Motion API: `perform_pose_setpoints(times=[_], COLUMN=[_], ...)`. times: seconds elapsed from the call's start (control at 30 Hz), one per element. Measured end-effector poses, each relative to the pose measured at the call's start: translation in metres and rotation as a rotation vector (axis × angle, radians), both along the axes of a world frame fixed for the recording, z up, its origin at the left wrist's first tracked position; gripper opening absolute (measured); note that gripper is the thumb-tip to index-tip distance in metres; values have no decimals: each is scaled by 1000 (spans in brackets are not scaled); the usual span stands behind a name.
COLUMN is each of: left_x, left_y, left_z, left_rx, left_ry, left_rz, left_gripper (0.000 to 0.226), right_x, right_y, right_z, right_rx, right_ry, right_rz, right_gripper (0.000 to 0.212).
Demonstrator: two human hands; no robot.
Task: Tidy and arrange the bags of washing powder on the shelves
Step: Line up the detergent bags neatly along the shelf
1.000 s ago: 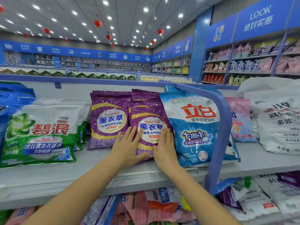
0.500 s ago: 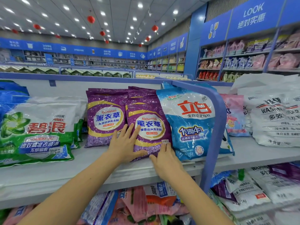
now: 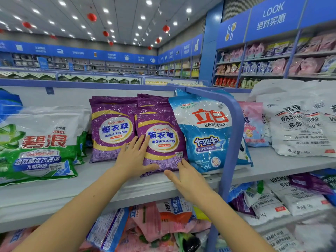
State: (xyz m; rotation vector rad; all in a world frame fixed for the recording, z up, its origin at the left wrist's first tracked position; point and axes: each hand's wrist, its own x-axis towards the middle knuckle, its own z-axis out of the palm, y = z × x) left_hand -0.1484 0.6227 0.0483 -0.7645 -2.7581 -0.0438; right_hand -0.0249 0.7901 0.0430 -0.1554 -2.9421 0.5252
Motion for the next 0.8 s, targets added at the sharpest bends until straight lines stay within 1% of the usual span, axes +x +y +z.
perform_pose_setpoints(times=[0.07,0.13,0.23,0.33,0.37,0.4,0.47,0.5,0.53,0.6,0.73,0.77,0.8], left_x=[10,23,49,78,88,98,116,123,130,145,182,191,200], left_y=[1,1,-1,-4,-3,0,11,19,29,50,109,126,144], left_z=[4,12,18,12,7,3,-8,-14,-22,-38,-69,-78,-87], left_rx=[64,207,516,844,920,979,1075,1115,1145,1169,1110,1109,1107], left_ry=[15,19,68,41,41,46,27,-1,-33,-107,-225,-270,-327], left_rz=[12,5,-103,-208,-221,-233,-257,-258,-258,-258,-280,-285,-289], left_gripper=[102,93,82,75,68,56,27,16,15,23,22,18,10], right_x=[9,23,52,88,101,114,141,156,170,200,258,273,288], right_y=[-2,-1,13,43,56,69,97,113,127,157,217,233,251], right_z=[-1,-1,5,6,3,-1,-12,-19,-26,-40,-67,-73,-79], right_rx=[-58,-106,-217,-324,-353,-371,-382,-395,-415,-460,-499,-507,-521], right_ry=[164,351,561,685,714,740,780,791,799,811,838,839,839], right_rz=[57,92,85,28,0,-37,-133,-181,-222,-289,-427,-455,-486], right_gripper=[70,57,40,30,28,26,22,20,17,14,16,17,17])
